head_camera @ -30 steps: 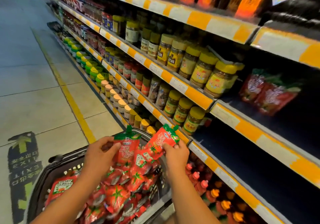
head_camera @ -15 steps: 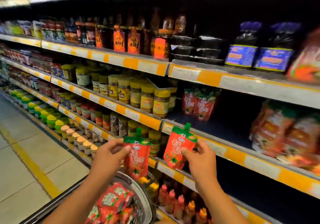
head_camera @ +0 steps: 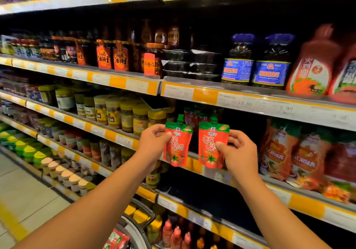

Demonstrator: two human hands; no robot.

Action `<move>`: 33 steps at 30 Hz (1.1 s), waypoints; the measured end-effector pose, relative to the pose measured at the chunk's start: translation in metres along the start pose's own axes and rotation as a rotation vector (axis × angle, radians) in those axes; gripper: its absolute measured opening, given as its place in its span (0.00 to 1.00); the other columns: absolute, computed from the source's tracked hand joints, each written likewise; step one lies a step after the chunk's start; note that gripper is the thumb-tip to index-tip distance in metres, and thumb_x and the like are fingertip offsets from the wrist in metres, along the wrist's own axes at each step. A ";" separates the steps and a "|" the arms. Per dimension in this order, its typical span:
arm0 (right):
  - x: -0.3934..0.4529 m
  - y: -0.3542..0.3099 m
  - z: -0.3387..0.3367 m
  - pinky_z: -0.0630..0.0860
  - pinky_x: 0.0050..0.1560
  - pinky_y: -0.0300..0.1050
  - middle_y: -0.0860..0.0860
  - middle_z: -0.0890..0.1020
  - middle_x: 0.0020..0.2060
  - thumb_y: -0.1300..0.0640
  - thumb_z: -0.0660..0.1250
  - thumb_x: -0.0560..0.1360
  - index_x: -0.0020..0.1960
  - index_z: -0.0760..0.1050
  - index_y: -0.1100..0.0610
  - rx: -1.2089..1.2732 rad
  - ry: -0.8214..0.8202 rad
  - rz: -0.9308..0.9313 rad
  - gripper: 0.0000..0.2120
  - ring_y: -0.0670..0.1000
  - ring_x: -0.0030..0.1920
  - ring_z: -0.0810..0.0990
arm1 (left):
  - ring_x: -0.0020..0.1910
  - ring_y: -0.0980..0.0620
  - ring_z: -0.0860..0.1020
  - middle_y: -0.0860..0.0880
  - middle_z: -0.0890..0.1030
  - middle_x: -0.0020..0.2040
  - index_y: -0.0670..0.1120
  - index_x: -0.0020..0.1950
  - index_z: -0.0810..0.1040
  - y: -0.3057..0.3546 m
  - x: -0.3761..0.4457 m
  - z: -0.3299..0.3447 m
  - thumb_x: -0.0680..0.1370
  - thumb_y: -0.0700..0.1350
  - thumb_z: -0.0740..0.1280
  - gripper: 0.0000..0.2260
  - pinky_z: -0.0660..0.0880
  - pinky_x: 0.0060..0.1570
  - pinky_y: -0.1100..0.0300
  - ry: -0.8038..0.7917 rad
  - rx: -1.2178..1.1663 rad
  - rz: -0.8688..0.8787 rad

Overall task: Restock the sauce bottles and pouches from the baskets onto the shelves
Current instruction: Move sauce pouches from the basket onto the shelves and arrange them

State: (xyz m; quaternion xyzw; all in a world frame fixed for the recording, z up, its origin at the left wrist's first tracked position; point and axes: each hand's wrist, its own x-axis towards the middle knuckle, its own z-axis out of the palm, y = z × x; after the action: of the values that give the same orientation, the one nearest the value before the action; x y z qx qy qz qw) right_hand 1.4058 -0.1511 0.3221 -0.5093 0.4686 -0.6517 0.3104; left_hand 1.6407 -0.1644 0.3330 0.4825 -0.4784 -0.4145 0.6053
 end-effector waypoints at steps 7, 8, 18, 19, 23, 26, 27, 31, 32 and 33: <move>0.047 0.020 0.005 0.79 0.36 0.37 0.48 0.86 0.47 0.67 0.76 0.73 0.56 0.79 0.54 -0.086 0.052 -0.002 0.15 0.42 0.43 0.85 | 0.40 0.52 0.81 0.49 0.83 0.43 0.49 0.48 0.77 -0.003 0.048 0.029 0.82 0.37 0.67 0.08 0.77 0.36 0.60 0.024 -0.026 0.003; 0.053 0.024 0.007 0.80 0.37 0.39 0.48 0.86 0.47 0.67 0.76 0.72 0.55 0.79 0.54 -0.091 0.064 0.010 0.15 0.44 0.43 0.85 | 0.42 0.51 0.81 0.48 0.84 0.44 0.48 0.49 0.78 -0.005 0.055 0.032 0.82 0.36 0.66 0.07 0.77 0.37 0.59 0.022 -0.030 -0.002; 0.070 0.060 0.014 0.76 0.40 0.38 0.51 0.84 0.53 0.64 0.77 0.74 0.60 0.77 0.56 -0.280 0.053 0.038 0.17 0.53 0.50 0.84 | 0.41 0.57 0.75 0.53 0.81 0.44 0.53 0.48 0.75 -0.038 0.085 0.053 0.81 0.34 0.65 0.13 0.71 0.32 0.72 0.053 0.100 0.040; 0.067 0.061 0.014 0.74 0.37 0.34 0.49 0.84 0.53 0.64 0.76 0.74 0.62 0.77 0.54 -0.325 0.026 0.031 0.19 0.51 0.49 0.83 | 0.37 0.60 0.75 0.54 0.81 0.45 0.54 0.49 0.75 -0.040 0.084 0.051 0.81 0.35 0.64 0.12 0.70 0.28 0.73 0.054 0.136 0.054; 0.061 0.063 0.016 0.68 0.26 0.30 0.48 0.83 0.43 0.63 0.73 0.75 0.62 0.74 0.44 -0.419 -0.017 0.022 0.22 0.47 0.38 0.80 | 0.48 0.60 0.80 0.57 0.80 0.51 0.55 0.60 0.72 -0.047 0.075 0.045 0.80 0.41 0.69 0.13 0.74 0.37 0.69 -0.046 0.260 0.114; 0.063 0.063 0.018 0.72 0.36 0.35 0.48 0.82 0.48 0.64 0.73 0.76 0.68 0.74 0.47 -0.464 -0.034 0.034 0.24 0.50 0.45 0.80 | 0.51 0.59 0.79 0.57 0.79 0.54 0.55 0.62 0.70 -0.051 0.068 0.043 0.75 0.49 0.76 0.20 0.75 0.43 0.65 -0.110 0.407 0.137; 0.064 0.063 0.019 0.74 0.42 0.37 0.47 0.80 0.50 0.63 0.74 0.76 0.70 0.74 0.48 -0.476 -0.045 0.036 0.25 0.49 0.48 0.79 | 0.53 0.55 0.79 0.54 0.79 0.56 0.53 0.63 0.70 -0.052 0.068 0.044 0.74 0.51 0.77 0.22 0.77 0.47 0.61 -0.119 0.457 0.137; 0.072 0.063 0.023 0.72 0.52 0.44 0.50 0.81 0.56 0.61 0.76 0.76 0.73 0.73 0.51 -0.510 -0.070 0.079 0.27 0.50 0.52 0.75 | 0.55 0.45 0.77 0.48 0.76 0.57 0.47 0.62 0.70 -0.054 0.068 0.049 0.74 0.51 0.78 0.23 0.79 0.52 0.49 -0.056 0.655 0.173; 0.074 0.063 0.024 0.72 0.52 0.45 0.51 0.82 0.58 0.60 0.76 0.76 0.72 0.73 0.51 -0.538 -0.074 0.087 0.27 0.50 0.51 0.76 | 0.54 0.45 0.76 0.48 0.75 0.56 0.46 0.60 0.70 -0.054 0.069 0.051 0.74 0.50 0.77 0.22 0.78 0.49 0.50 -0.033 0.689 0.181; 0.076 0.062 0.026 0.72 0.52 0.45 0.52 0.83 0.59 0.59 0.77 0.76 0.71 0.74 0.51 -0.563 -0.078 0.089 0.26 0.51 0.51 0.76 | 0.52 0.45 0.75 0.47 0.74 0.55 0.46 0.59 0.70 -0.054 0.069 0.052 0.74 0.49 0.77 0.21 0.77 0.47 0.50 -0.017 0.713 0.188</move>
State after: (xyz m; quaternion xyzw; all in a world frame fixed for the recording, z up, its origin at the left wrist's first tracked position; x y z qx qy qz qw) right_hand 1.4040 -0.2484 0.2939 -0.5788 0.6410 -0.4615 0.2028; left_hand 1.6016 -0.2513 0.2965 0.6137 -0.6399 -0.1684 0.4307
